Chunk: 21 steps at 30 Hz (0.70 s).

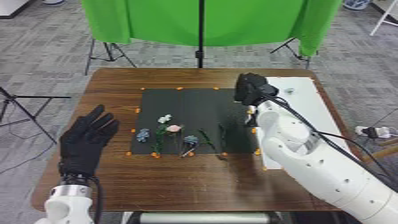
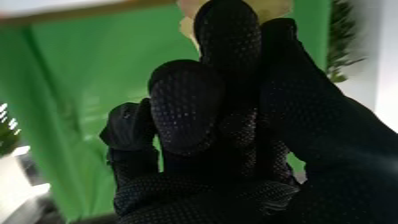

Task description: Arrange flowers

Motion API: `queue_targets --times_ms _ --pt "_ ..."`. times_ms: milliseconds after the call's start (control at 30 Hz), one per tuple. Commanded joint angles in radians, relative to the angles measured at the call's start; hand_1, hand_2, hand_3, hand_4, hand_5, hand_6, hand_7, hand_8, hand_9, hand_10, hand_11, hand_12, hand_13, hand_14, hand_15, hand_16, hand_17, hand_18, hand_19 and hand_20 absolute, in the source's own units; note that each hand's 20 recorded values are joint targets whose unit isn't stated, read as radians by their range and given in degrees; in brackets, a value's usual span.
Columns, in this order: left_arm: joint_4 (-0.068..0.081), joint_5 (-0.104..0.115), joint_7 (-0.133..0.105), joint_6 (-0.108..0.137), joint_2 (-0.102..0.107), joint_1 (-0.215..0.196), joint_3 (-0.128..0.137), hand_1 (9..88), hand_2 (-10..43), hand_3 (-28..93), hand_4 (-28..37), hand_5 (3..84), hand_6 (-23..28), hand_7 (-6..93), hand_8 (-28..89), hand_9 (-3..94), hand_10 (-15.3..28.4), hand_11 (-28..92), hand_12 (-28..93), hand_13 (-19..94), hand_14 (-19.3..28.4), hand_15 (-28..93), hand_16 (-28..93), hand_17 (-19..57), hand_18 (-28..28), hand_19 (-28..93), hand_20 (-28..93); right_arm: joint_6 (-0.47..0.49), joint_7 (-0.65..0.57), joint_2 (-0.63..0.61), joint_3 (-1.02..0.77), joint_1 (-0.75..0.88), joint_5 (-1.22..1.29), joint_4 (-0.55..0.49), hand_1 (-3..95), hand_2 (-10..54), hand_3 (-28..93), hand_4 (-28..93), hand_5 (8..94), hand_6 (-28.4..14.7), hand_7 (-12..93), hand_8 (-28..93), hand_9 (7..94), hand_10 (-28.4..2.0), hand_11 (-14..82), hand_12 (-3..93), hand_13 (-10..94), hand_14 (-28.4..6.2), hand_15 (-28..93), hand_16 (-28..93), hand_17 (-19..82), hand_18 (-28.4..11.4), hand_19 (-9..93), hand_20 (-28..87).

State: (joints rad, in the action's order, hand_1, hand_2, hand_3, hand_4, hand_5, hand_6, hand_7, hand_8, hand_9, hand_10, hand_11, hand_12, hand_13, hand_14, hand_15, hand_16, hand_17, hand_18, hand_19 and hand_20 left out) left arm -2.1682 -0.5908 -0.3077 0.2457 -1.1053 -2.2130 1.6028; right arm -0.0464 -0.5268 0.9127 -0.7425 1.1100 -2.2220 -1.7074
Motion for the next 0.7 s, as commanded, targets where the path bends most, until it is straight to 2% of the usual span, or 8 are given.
queue_targets --times_ms 33,67,100,133,267,400,467,700 --pt "0.036 -0.009 0.040 -0.026 -0.009 0.099 -0.041 22.2 8.8 79 -28.3 41.5 11.2 12.2 -9 36.5 20.4 27 10 26 27.1 49 -9 -7.7 25.7 57 19 0.046 0.029 0.023 -0.003 0.118 -0.034 -0.024 52.7 -9.5 74 -28 86.5 2.1 19 5 92.5 -6.6 21.7 32.8 74 -6.3 71 20 30 -20.9 93 51" --pt "0.038 -0.012 0.046 -0.027 -0.011 0.104 -0.041 22.2 8.9 79 -28.3 41.5 11.1 12.2 -9 36.5 20.4 27 10 26 27.0 50 -9 -7.7 25.7 57 19 0.051 0.034 0.028 -0.007 0.124 -0.038 -0.026 52.7 -9.5 74 -28 86.3 2.1 20 4 92.4 -6.7 21.9 32.9 74 -6.4 71 19 30 -20.9 93 51" --pt "0.039 -0.009 0.042 -0.022 -0.009 0.106 -0.045 22.2 8.9 79 -28.3 41.5 11.1 12.3 -9 36.5 20.4 27 10 26 27.0 50 -9 -7.7 25.7 57 19 0.045 0.041 0.031 -0.002 0.122 -0.043 -0.026 52.6 -9.5 74 -28 86.2 2.2 20 4 92.4 -6.7 22.0 33.0 74 -6.5 71 19 30 -20.9 93 51" --pt "0.040 -0.012 0.052 -0.022 -0.015 0.111 -0.044 22.2 8.9 79 -28.3 41.4 11.1 12.2 -9 36.4 20.4 27 10 26 27.1 50 -9 -7.7 25.8 57 19 0.049 0.051 0.035 -0.006 0.128 -0.053 -0.029 52.6 -9.5 74 -28 86.1 2.2 20 4 92.3 -6.7 22.1 33.0 74 -6.6 71 19 29 -20.9 93 50" --pt "0.045 -0.011 0.050 -0.022 -0.012 0.123 -0.054 22.2 8.9 79 -28.3 41.4 11.1 12.1 -9 36.4 20.5 27 10 26 27.0 49 -10 -7.7 25.7 57 19 0.022 0.079 0.044 0.007 0.128 -0.073 -0.033 52.5 -9.5 74 -28 85.8 2.5 20 4 92.1 -6.7 22.6 33.3 73 -6.8 72 19 29 -21.1 93 50" --pt "0.059 -0.015 0.061 -0.032 -0.012 0.157 -0.073 22.2 9.0 79 -28.3 41.4 11.2 12.0 -9 36.5 20.4 27 10 26 27.0 50 -10 -7.6 25.7 57 19 -0.088 0.045 0.027 0.086 0.077 -0.123 -0.017 52.4 -9.5 74 -28 85.8 2.6 20 4 91.9 -6.8 23.7 33.2 73 -7.0 73 19 29 -21.1 93 50" --pt "0.058 -0.019 0.063 -0.038 -0.008 0.159 -0.079 22.1 9.0 79 -28.3 41.4 11.1 12.0 -9 36.4 20.4 27 10 26 27.0 49 -10 -7.6 25.7 57 19 -0.099 0.027 0.025 0.098 0.066 -0.120 -0.025 52.5 -9.5 74 -28 86.1 2.5 20 3 92.0 -6.8 24.0 33.1 73 -6.9 73 18 29 -21.1 93 50" --pt "0.064 -0.029 0.087 -0.040 -0.020 0.170 -0.083 22.2 9.1 79 -28.3 41.2 11.0 11.9 -9 36.2 20.2 26 10 26 27.1 49 -10 -7.7 25.6 57 18 -0.092 0.085 0.053 0.074 0.092 -0.152 -0.055 52.8 -9.5 75 -28 87.1 1.9 19 4 92.6 -6.7 23.0 33.4 74 -7.0 72 18 30 -21.8 93 51"
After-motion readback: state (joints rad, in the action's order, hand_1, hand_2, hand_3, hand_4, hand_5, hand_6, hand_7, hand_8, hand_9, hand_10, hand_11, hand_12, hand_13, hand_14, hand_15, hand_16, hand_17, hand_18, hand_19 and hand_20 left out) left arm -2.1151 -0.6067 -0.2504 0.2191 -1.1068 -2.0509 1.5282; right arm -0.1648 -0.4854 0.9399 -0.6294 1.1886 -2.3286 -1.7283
